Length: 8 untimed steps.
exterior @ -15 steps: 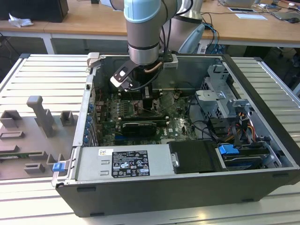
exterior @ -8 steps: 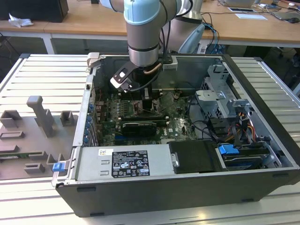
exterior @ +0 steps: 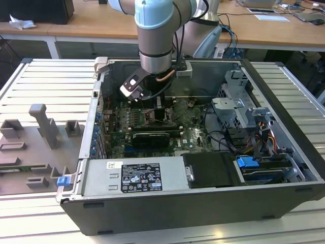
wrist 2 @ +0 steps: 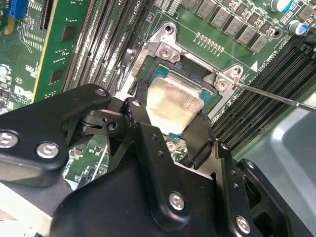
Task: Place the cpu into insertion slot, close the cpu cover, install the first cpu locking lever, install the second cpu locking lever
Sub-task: 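Place the cpu into insertion slot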
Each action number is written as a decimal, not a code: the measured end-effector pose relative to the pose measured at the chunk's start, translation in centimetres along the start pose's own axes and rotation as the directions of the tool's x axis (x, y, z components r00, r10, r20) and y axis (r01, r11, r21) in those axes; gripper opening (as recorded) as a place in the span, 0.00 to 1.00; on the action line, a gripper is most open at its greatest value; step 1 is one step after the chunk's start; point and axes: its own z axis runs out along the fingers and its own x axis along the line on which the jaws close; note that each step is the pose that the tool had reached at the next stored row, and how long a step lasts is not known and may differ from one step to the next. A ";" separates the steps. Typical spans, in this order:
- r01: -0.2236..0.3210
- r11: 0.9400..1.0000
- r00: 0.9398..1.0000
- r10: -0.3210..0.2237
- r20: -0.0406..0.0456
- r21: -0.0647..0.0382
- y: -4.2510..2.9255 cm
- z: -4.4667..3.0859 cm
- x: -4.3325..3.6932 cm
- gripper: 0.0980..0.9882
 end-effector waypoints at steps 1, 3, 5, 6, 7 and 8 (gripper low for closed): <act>0.000 1.000 1.000 0.000 0.000 0.000 0.00 0.00 0.00 0.50; 0.000 1.000 1.000 0.000 0.000 0.000 0.00 0.01 0.00 0.50; 0.000 1.000 1.000 0.000 0.000 0.000 0.00 0.01 0.00 0.51; 0.000 1.000 1.000 0.000 0.000 0.000 0.00 0.01 0.00 0.59; 0.000 1.000 1.000 0.000 0.000 0.000 0.00 0.01 0.00 0.59; 0.000 1.000 1.000 0.000 0.000 0.000 0.00 0.03 0.03 0.59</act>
